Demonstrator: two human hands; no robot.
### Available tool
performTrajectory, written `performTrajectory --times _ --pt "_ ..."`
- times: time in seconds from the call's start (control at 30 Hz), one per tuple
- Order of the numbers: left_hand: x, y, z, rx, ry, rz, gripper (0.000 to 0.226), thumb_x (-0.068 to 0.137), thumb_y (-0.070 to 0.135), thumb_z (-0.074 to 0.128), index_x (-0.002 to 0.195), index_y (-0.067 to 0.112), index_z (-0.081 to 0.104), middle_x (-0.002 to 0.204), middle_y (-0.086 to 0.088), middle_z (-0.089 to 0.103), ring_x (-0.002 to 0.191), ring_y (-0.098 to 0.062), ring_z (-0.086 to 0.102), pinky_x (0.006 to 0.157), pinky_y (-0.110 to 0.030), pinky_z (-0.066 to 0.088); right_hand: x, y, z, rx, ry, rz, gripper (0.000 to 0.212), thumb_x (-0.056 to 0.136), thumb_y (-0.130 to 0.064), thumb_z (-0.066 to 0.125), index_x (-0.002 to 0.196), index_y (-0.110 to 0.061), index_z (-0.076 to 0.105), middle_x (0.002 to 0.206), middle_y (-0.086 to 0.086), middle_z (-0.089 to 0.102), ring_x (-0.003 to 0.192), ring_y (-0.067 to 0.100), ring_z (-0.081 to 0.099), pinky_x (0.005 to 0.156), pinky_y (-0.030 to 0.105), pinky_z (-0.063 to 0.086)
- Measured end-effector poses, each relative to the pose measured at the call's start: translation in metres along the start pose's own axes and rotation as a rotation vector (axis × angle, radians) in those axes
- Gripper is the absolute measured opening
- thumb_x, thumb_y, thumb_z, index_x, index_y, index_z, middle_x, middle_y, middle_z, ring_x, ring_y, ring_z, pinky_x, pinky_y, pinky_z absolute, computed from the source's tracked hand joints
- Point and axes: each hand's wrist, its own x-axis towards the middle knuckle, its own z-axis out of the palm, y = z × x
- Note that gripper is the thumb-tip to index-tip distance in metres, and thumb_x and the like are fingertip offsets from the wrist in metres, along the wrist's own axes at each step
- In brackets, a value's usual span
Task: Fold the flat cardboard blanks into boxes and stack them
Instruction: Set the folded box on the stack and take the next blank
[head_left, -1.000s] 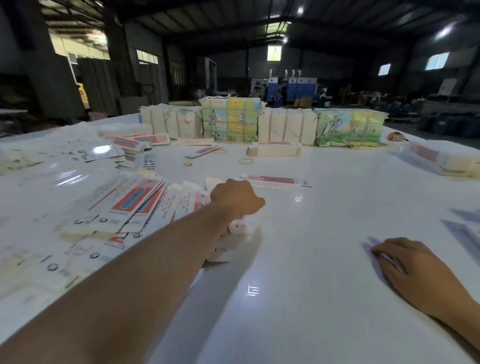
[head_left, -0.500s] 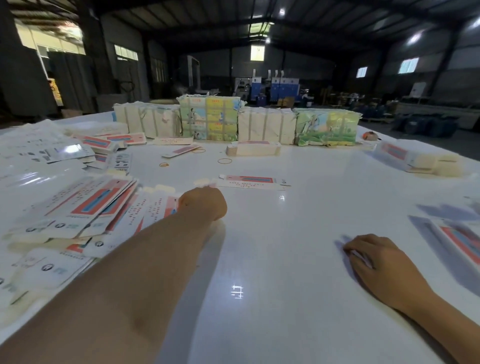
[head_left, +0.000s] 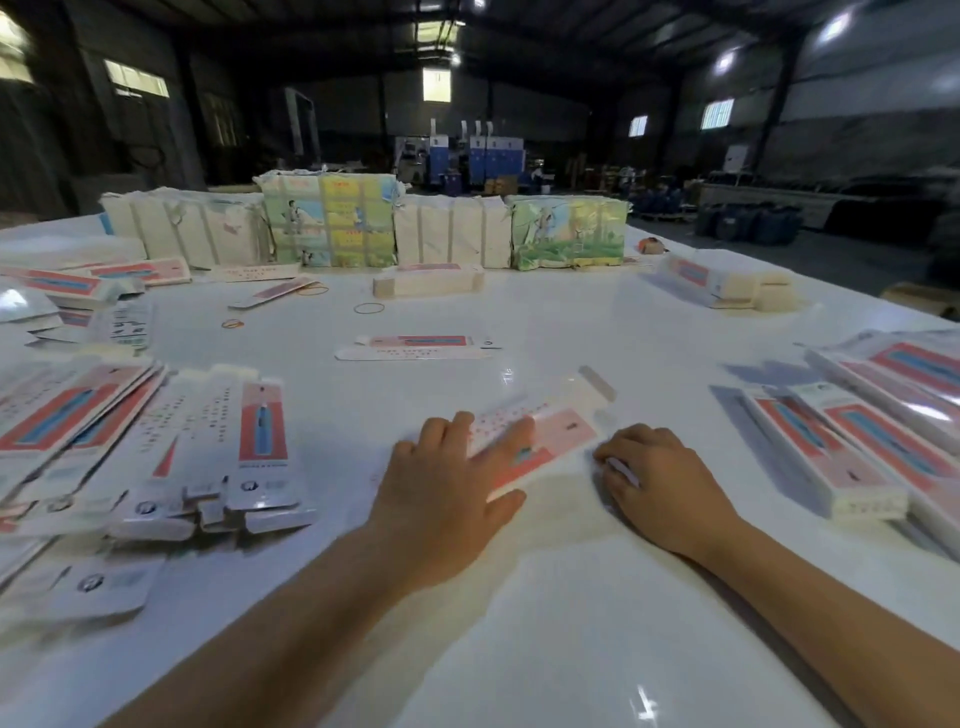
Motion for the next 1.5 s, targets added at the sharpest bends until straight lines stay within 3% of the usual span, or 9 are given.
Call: performTrajectory --times 0.13,0.4,0.53,0.63,0.83,1.03,1.17,1.37,1.5 --pt "-0.008 0.011 0.005 0.099 0.01 0.071 0.075 0.08 0.072 -0.002 0.147 0.038 0.005 0.136 -0.004 0.033 0.115 -0.024 0.032 0.09 -0.036 0.03 -0.001 -0.002 -0.005 0.004 -0.035 0.021 0.031 0.089 -0.018 0.05 0.117 -0.017 0.063 0.112 0.006 0.058 0.108 0.028 0.047 0.083 0.035 0.042" --pt "0.0 0.008 -0.007 0.058 0.011 0.033 0.073 0.088 0.066 0.017 0.149 0.03 -0.002 0.136 -0.001 0.039 0.114 -0.021 0.038 0.085 -0.031 0.037 0.003 0.006 -0.004 0.179 0.157 0.117 0.019 0.088 -0.01 0.054 0.072 -0.006 0.063 0.075 0.002 0.058 0.07 0.02 0.055 0.054 0.019 0.033" --pt "-0.002 0.003 -0.013 -0.032 0.177 0.03 0.07 0.084 0.06 0.042 0.14 0.019 0.043 0.097 -0.005 0.065 0.081 -0.025 0.059 0.055 -0.032 0.044 -0.003 -0.002 -0.01 0.462 0.459 0.104 0.014 0.089 -0.009 0.056 0.084 -0.018 0.066 0.081 -0.006 0.064 0.076 0.001 0.058 0.063 0.007 0.041" --pt "-0.001 0.001 -0.018 -0.032 0.113 -0.046 0.08 0.08 0.066 0.007 0.148 0.026 0.021 0.11 0.002 0.058 0.092 -0.017 0.054 0.058 -0.025 0.036 -0.007 -0.01 -0.011 0.465 0.499 0.001 0.019 0.091 -0.002 0.055 0.1 -0.01 0.07 0.089 -0.002 0.063 0.082 0.003 0.059 0.068 0.006 0.041" --pt "0.002 -0.002 -0.004 -0.107 0.177 -0.052 0.087 0.067 0.069 -0.013 0.146 0.034 -0.001 0.119 0.011 0.048 0.1 -0.01 0.045 0.062 -0.019 0.029 -0.008 -0.021 -0.007 0.546 0.384 -0.05 0.024 0.091 -0.002 0.055 0.109 -0.008 0.07 0.092 -0.004 0.059 0.082 0.004 0.058 0.067 0.008 0.04" --pt "0.0 -0.001 -0.006 -0.239 0.153 -0.021 0.088 0.063 0.072 -0.013 0.144 0.039 0.003 0.118 0.014 0.048 0.102 -0.008 0.045 0.061 -0.019 0.029 -0.011 -0.028 -0.009 0.676 0.378 -0.072 0.017 0.09 -0.009 0.059 0.083 -0.023 0.066 0.083 0.0 0.061 0.067 0.015 0.056 0.062 0.035 0.048" --pt "0.001 -0.003 -0.001 -0.244 0.163 0.014 0.082 0.069 0.073 -0.006 0.144 0.041 0.005 0.119 0.014 0.049 0.103 -0.01 0.045 0.065 -0.021 0.035 -0.01 -0.028 -0.009 0.743 0.347 0.01 0.016 0.089 -0.013 0.061 0.074 -0.015 0.065 0.068 0.0 0.06 0.057 0.01 0.055 0.057 0.02 0.043" --pt "0.002 -0.01 0.005 -0.135 0.133 0.059 0.078 0.08 0.075 0.03 0.145 0.039 0.007 0.125 0.014 0.049 0.106 -0.01 0.045 0.066 -0.019 0.031 -0.006 -0.028 -0.003 0.837 0.103 0.168 0.057 0.094 -0.014 0.055 0.139 -0.037 0.029 0.092 -0.01 0.064 0.058 -0.001 0.056 0.056 0.013 0.047" --pt "0.002 -0.006 0.006 -0.068 0.148 0.1 0.077 0.082 0.073 0.028 0.146 0.036 0.006 0.126 0.012 0.049 0.106 -0.011 0.046 0.067 -0.021 0.03 -0.005 -0.027 -0.002 0.728 0.092 0.111 0.034 0.095 -0.008 0.05 0.124 -0.024 0.057 0.084 -0.019 0.064 0.056 -0.005 0.054 0.055 0.007 0.04"
